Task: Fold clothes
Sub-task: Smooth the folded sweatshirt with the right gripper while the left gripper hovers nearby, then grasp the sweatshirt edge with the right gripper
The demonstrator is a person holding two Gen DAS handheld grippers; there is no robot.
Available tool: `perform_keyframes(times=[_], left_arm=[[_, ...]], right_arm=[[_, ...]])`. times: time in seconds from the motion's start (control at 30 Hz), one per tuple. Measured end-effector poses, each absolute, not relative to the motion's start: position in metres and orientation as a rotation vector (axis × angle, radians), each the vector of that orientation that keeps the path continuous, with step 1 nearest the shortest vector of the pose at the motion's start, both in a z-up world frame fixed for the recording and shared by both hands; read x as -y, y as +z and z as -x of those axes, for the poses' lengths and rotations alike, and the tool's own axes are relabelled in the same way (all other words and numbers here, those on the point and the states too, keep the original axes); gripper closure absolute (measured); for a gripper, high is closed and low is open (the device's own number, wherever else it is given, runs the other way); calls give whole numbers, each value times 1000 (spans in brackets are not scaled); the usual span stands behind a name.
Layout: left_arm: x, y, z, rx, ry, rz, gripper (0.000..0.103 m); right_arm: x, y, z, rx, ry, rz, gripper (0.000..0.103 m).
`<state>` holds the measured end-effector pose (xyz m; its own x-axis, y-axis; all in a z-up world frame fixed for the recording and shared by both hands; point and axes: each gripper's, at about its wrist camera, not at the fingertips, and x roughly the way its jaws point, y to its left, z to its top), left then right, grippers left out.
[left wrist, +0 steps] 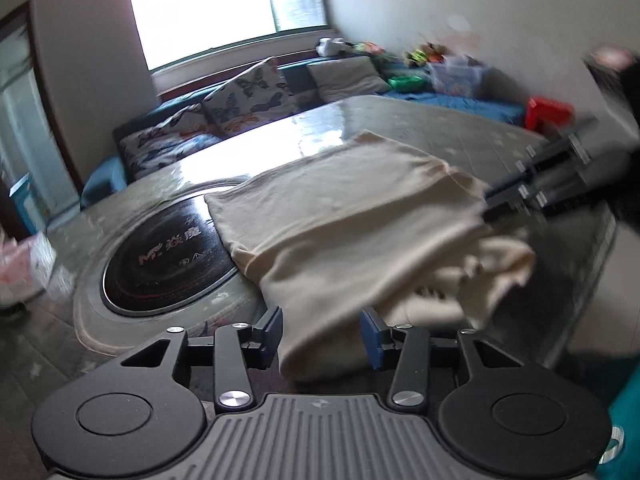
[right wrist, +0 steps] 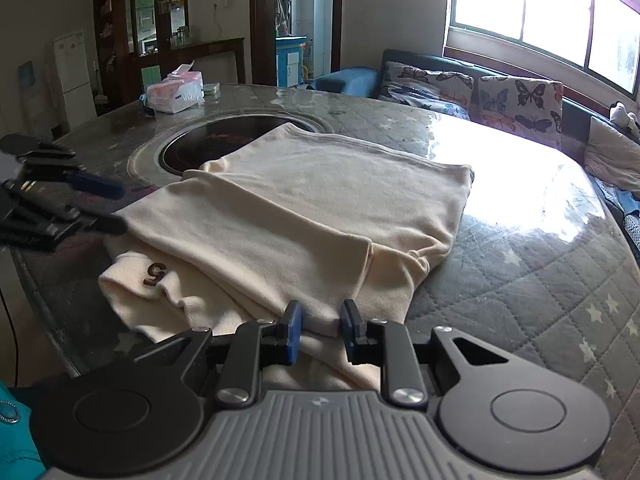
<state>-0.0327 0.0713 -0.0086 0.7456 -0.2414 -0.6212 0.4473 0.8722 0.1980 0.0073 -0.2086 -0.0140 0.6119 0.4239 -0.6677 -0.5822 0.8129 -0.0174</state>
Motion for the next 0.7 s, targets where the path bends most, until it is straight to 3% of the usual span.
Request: perform_keyframes(times=[0.1,0.2,0.47,0.53,0.6,0.7], left_arm=[[-61,-15,44,-603,-436,-421,56],[-48,-24,49,-575,-473,-483,56],[-25,-38,47,-505,-536,-556,57],[-25,-38,43,-507,-547,-528,64],[-27,-36,38,-512,-551,-495,77],[-32,-29,27,-522,-548,-425,90]], right_arm=[[210,-9,-3,-693,592,267,78],[212,-3,5,-679,594,300,60],[218,5,25,-657,635,411,42],[217,5,32,-652,658,450,34],[216,5,38,-640,680,491,28],[212,2,43,-628,724,527,26]])
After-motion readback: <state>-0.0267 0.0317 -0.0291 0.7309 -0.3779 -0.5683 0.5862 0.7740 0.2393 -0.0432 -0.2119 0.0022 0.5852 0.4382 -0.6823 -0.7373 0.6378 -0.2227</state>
